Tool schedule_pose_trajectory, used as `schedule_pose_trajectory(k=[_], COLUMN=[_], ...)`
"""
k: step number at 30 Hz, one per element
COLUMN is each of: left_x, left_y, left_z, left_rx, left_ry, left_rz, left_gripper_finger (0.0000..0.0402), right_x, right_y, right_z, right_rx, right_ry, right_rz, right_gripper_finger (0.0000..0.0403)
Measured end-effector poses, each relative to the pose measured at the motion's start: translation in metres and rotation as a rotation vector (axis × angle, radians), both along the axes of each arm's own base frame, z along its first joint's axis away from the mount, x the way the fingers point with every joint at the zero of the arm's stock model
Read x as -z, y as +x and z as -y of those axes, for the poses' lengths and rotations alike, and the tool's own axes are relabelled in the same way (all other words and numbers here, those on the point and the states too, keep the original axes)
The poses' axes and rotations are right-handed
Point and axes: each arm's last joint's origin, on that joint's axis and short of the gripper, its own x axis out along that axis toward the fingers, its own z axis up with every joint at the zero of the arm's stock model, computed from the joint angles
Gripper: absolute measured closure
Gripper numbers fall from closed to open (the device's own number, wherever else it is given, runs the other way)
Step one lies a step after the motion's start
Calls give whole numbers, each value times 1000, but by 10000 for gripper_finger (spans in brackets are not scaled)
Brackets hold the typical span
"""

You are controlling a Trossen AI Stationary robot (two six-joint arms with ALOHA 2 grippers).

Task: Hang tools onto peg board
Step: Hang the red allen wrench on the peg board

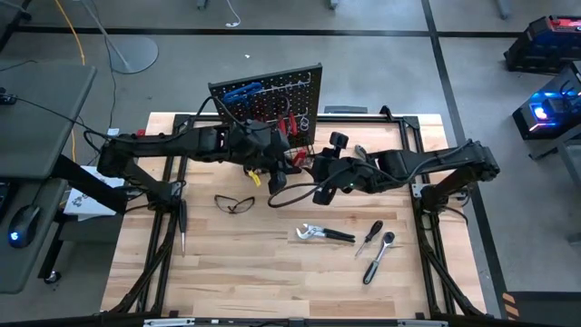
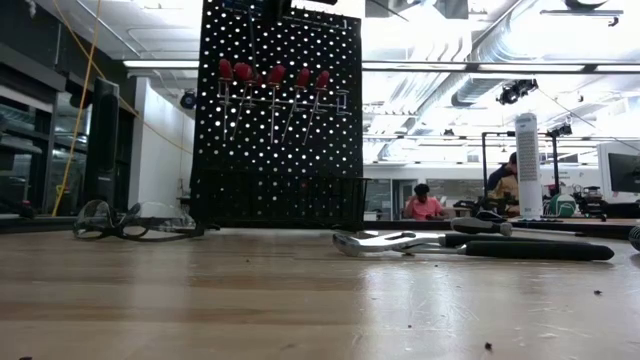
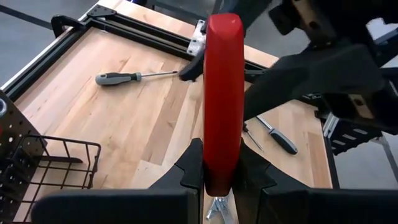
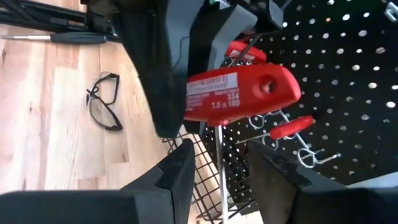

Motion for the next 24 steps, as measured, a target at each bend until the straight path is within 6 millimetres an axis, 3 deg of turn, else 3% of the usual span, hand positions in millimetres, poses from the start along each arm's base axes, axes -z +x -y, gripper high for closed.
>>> schedule_pose_trajectory(k=[7, 15, 22, 24], left_x=[0, 0, 0, 1], left_y=[0, 0, 0, -1], left_z=[0, 0, 0, 0], left_rx=[5, 6, 11, 10], left_ry=[7, 7, 17, 26], left_rz=[1, -5, -7, -12], left_gripper_finger=[366, 366, 366, 347], right_x=[9, 7, 7, 7], right_y=[8, 10, 9, 6], right_z=[0, 0, 0, 1], right_rx=[-2, 23, 64, 81], right_ry=[5, 41, 98, 129], right_rz=[-26, 27, 58, 58], right_gripper_finger=[281, 394, 400, 401])
